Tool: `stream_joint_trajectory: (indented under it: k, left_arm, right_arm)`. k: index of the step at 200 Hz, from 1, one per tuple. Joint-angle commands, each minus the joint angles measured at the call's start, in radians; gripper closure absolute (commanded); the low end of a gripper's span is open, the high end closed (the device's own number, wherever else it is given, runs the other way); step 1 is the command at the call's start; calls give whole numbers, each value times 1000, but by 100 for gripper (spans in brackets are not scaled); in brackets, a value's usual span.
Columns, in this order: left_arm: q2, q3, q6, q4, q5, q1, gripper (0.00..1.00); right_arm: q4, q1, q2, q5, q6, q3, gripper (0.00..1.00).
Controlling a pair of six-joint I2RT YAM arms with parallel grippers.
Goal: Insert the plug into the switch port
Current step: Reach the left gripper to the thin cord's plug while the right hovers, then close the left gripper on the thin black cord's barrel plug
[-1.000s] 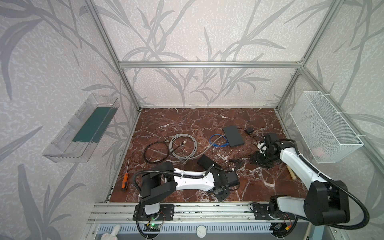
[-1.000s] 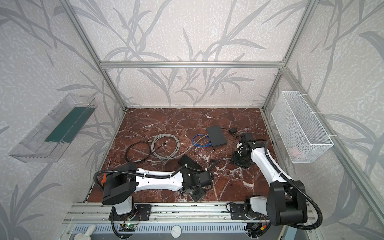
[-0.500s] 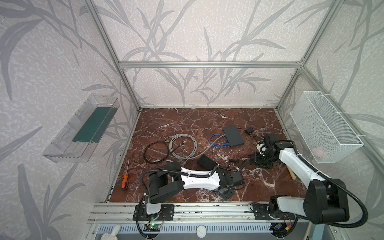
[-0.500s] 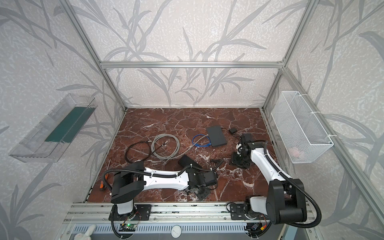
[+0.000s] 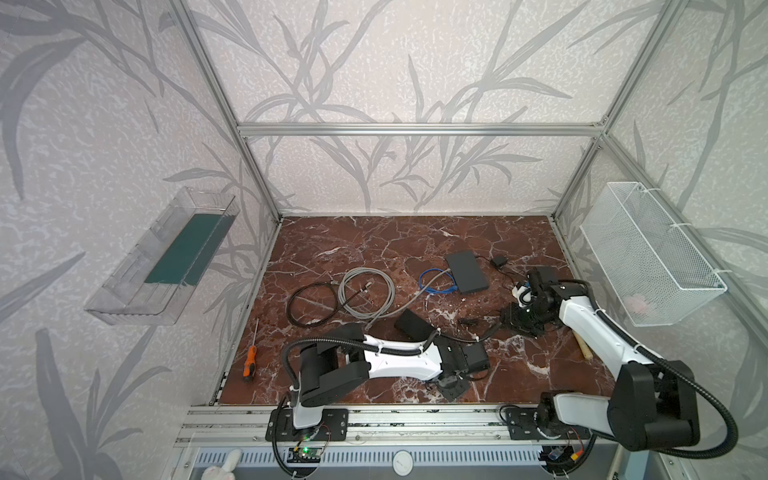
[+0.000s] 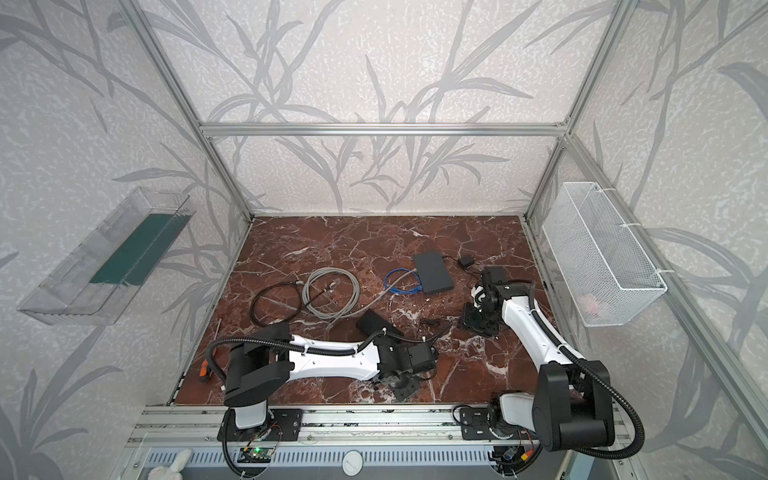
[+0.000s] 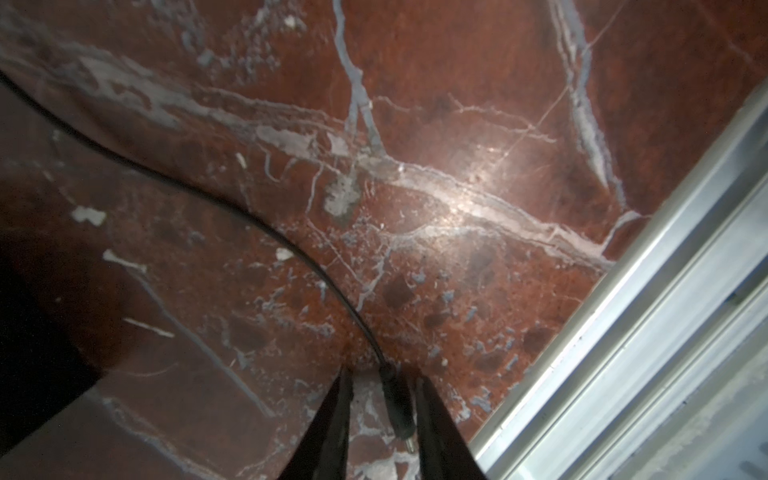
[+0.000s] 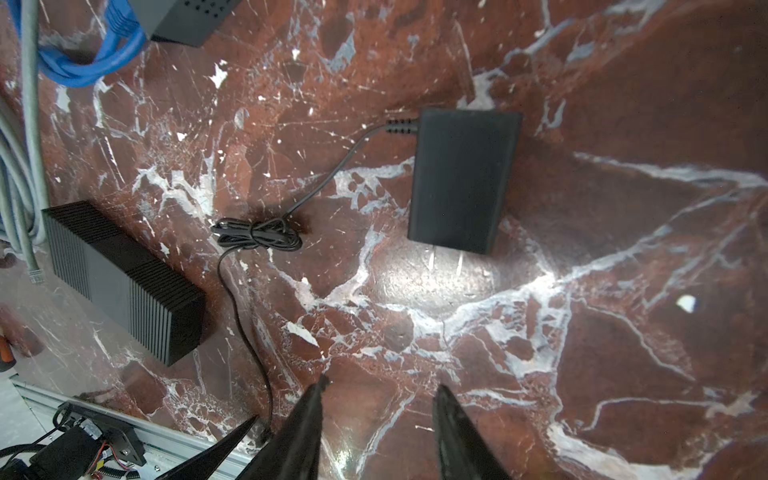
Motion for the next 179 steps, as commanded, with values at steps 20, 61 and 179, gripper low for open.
stream_joint_trajectory:
  k: [20,61,179]
  left_arm:
    - [-19,-50,11,-79,-13,6,68]
    - [-53,-111,4,-70,-22,6,72]
    - [-112,-249,30,25,-11,60,98]
  right_arm:
    - [-15,-4,-39,-20,-5,7,56]
    - [-9,-4,-34,-22,-2,18,58]
    - [-14,24,-64,-170,-133,49,57]
